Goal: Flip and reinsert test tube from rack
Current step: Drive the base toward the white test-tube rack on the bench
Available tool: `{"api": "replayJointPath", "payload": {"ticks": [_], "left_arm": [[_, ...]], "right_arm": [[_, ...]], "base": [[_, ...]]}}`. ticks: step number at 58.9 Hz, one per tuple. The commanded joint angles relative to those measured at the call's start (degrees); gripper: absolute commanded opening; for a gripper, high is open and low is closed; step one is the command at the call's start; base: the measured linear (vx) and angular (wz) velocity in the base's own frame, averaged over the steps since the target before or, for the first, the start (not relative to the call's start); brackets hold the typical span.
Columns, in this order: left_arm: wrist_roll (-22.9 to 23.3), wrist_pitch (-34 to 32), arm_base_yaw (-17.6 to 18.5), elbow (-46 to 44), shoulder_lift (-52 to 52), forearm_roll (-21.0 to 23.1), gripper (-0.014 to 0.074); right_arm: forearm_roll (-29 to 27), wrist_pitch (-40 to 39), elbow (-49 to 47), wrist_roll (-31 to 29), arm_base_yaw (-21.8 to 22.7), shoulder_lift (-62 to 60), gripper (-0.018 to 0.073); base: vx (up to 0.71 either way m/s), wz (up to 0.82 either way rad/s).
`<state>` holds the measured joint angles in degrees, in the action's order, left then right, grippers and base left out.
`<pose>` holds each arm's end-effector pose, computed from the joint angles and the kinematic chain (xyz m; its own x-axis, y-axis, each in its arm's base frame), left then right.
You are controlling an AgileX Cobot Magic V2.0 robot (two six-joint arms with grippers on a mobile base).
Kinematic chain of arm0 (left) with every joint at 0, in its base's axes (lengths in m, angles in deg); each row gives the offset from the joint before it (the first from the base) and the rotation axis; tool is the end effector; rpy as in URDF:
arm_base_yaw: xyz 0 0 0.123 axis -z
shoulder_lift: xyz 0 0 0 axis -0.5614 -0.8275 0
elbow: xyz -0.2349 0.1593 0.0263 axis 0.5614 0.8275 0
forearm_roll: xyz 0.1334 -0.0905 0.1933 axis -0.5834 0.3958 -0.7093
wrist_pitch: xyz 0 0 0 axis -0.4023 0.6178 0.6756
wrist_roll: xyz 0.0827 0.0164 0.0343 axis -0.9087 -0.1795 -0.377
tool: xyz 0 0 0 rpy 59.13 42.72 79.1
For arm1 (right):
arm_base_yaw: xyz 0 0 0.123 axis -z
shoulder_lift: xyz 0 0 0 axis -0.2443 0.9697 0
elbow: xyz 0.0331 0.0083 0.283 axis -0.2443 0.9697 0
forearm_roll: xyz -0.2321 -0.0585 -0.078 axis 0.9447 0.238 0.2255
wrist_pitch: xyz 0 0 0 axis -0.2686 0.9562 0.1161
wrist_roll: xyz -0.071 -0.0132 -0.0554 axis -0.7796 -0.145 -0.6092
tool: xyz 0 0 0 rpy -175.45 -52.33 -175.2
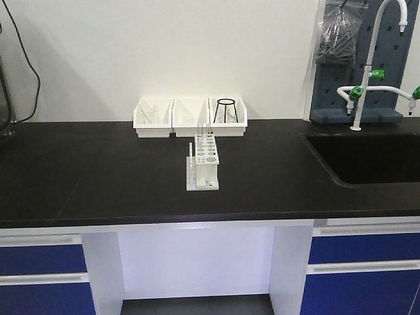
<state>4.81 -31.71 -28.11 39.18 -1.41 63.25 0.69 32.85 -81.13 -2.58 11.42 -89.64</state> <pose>0.0554 -0.0026 0.1871 -0.1187 0.0340 -0.9924 0.0724 0.9971 0.0255 0.0568 0.0010 0.1907 -0.0753 0.0293 -0.9967 -0.0265 0.9992 0.0314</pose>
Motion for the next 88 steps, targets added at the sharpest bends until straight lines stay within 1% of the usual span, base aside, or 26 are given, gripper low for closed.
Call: {"api": "replayJointPath", "payload": {"ticks": [1,22,41,88], "left_arm": [[0.5,-4.7,0.0,-0.2,0.4,0.3,-0.0006],[0.5,-4.7,0.0,-0.2,0.4,0.3,-0.0006],[0.5,-4.7,0.0,-0.2,0.4,0.3,-0.0006],[0.5,-4.7,0.0,-0.2,0.4,0.3,-0.0006]], "right_arm": [[0.2,-4.6,0.2,-0.9,0.4,-0.8,-0.0011],[0.2,-4.6,0.2,-0.9,0.4,-0.8,-0.0011],[0.2,-4.6,0.2,-0.9,0.4,-0.8,-0.0011],[0.2,-4.6,0.2,-0.9,0.4,-0.8,-0.0011]], "base": [[0.01,0.0],[0.07,0.01],[0.21,0.05],[0.35,0.01]]}}
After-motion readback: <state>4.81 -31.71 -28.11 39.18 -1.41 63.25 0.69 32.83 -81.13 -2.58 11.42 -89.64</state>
